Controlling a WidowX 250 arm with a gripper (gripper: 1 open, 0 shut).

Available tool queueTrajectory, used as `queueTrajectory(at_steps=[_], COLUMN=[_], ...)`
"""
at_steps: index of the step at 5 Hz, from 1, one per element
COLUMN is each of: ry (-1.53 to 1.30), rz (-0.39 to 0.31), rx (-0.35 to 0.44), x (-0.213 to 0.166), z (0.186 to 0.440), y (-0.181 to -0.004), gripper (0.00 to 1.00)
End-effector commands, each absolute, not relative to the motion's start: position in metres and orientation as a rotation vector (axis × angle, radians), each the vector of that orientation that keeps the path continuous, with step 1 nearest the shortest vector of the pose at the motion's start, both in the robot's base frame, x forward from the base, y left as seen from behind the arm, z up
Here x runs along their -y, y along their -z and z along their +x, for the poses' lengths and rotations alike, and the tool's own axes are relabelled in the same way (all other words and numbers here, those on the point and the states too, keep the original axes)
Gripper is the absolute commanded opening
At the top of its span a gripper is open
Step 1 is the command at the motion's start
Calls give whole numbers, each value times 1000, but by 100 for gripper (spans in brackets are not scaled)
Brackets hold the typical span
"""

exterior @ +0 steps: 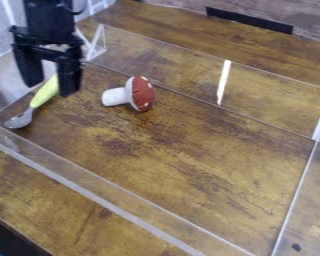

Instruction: Move the green spoon to the right side of the table

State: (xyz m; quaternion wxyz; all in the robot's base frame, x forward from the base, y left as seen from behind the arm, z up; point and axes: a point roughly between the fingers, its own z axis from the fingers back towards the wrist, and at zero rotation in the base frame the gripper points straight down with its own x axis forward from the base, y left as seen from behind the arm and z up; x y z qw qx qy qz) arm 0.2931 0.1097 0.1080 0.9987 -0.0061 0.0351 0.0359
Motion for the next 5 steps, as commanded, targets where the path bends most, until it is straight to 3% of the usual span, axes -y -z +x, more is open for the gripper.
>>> queueTrajectory(at_steps=[1, 5], ry=[-61, -44], rz=[2, -9], rx=[1, 11], x=[-130, -166], z=[312, 348], y=[-115, -68], gripper=[100, 100])
